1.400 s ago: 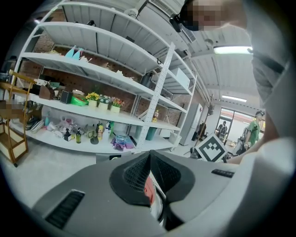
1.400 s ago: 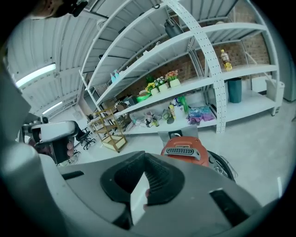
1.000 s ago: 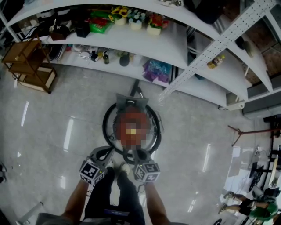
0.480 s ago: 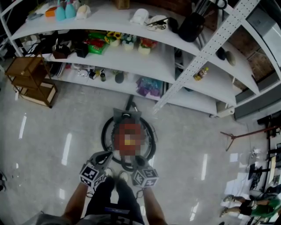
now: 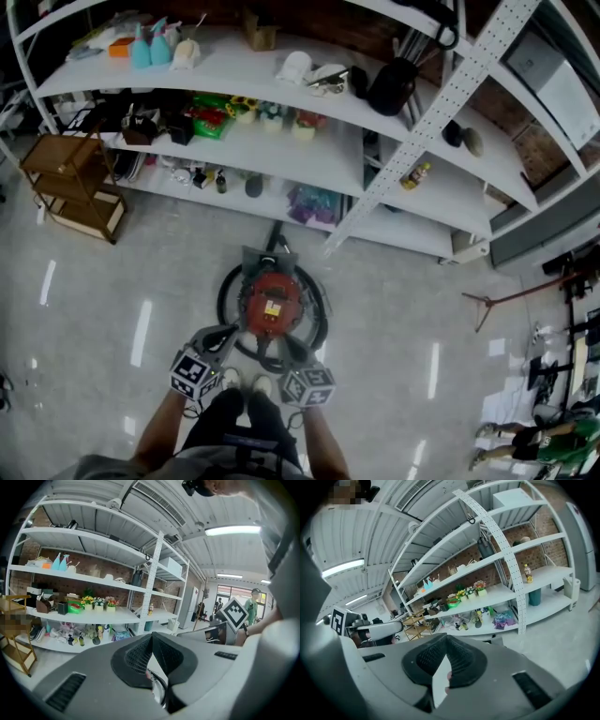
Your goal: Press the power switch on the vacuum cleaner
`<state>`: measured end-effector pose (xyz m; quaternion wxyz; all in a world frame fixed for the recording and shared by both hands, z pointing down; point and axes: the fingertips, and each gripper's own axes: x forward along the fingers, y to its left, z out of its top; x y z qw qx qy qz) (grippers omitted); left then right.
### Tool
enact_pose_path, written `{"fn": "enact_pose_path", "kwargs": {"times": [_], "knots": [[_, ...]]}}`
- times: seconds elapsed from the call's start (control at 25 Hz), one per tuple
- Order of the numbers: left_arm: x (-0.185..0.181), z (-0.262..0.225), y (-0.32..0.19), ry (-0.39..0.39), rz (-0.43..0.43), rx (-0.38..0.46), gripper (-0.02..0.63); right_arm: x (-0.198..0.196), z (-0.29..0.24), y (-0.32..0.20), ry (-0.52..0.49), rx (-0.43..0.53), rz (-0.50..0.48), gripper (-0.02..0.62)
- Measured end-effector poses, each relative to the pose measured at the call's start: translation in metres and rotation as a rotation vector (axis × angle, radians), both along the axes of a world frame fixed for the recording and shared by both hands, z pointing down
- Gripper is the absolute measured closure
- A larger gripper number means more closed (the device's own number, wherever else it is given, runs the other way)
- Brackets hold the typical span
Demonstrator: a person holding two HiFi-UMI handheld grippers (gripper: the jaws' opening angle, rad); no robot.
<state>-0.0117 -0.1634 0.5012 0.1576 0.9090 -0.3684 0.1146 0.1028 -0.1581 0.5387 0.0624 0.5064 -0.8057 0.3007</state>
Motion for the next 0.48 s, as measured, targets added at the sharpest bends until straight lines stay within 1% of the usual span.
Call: {"fn": "enact_pose_path", "kwargs": {"times": [0.32,0.48], "knots": [[-0.003,-0.026,0.013,0.005,0.005,0.018,0.600,0.008,-0.045,0.016,0.015,0.053,0.035,0.583],[0.003,-0.047,0.011,0.009,0.015,0.052,0.600,0.020,-0.073,0.019,0.036,0.096,0.050,0.583]]}}
